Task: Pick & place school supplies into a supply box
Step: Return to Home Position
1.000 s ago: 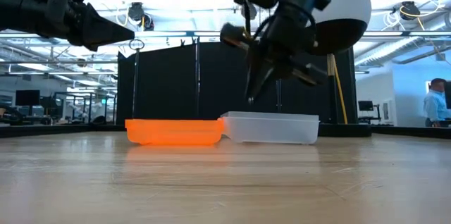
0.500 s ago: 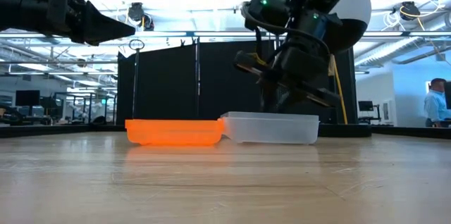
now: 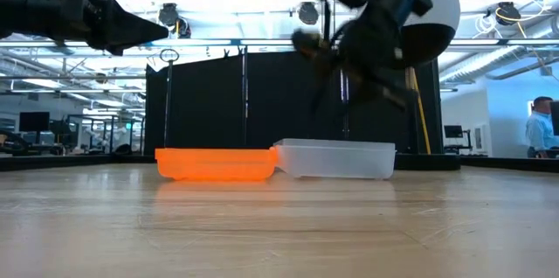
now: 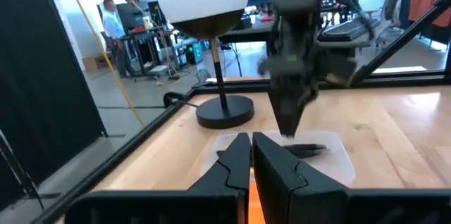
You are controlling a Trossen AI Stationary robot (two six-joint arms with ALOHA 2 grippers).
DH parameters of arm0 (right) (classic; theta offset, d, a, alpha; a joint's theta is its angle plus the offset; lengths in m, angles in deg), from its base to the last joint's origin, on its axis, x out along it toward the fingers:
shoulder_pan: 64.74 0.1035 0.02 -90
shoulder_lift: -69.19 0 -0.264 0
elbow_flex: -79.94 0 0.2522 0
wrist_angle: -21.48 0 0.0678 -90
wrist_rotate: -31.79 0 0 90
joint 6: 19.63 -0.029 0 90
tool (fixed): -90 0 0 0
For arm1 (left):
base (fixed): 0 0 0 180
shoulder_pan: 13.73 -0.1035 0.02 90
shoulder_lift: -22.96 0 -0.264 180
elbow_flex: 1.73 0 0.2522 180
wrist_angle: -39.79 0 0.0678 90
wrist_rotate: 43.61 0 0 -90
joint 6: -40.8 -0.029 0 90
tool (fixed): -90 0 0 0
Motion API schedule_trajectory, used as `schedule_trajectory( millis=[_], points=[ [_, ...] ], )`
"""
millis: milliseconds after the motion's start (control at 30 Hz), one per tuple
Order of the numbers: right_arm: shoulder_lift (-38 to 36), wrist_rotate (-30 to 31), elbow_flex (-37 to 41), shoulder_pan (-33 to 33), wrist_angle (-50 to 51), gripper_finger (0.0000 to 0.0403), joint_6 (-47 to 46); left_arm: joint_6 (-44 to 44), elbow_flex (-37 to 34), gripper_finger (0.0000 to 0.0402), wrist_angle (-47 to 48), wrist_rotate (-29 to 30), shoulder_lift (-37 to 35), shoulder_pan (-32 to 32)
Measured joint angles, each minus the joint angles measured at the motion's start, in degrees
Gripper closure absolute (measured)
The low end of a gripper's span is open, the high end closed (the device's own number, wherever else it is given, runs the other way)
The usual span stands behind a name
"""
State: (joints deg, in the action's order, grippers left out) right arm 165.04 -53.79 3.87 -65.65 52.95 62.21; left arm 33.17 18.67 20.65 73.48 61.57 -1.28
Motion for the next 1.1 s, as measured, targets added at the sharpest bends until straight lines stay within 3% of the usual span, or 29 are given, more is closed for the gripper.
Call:
schedule_trajectory(
  millis=[200, 367, 567, 667, 800, 900, 1100],
  points=[
    [-9.6, -2.5, 0.0, -0.2, -0.8, 0.0277, -23.4, 2.6, 0.0, 0.0376, 0.2, -0.1, 0.0, 0.0],
    [-17.9, -10.5, 0.0, -0.2, 0.5, 0.0288, -52.3, 8.2, 0.0, 0.0376, 0.4, -0.1, 0.0, 0.0],
    [-26.3, -20.6, 5.4, 2.1, -4.1, 0.0326, -72.5, 7.8, 0.0, 0.0376, 5.8, -0.1, 0.0, 0.0],
    [-30.6, -22.3, 14.0, 4.3, -14.6, 0.0352, -76.0, 10.4, 0.0, 0.0376, 9.8, -0.1, 0.0, 0.0],
    [-38.9, -12.6, 25.3, 8.3, -27.1, 0.0392, -78.9, 9.4, 0.0, 0.0376, 5.4, 0.0, 0.0, 2.1],
    [-47.1, -8.9, 30.6, 8.4, -26.6, 0.0398, -79.3, 4.0, 0.0, 0.0390, 0.8, 0.2, 0.0, 5.1],
    [-58.7, -8.6, 36.6, 5.1, -26.3, 0.0402, -80.7, -3.1, 0.0, 0.0385, -4.2, 0.5, 0.0, 7.9]
  ],
)
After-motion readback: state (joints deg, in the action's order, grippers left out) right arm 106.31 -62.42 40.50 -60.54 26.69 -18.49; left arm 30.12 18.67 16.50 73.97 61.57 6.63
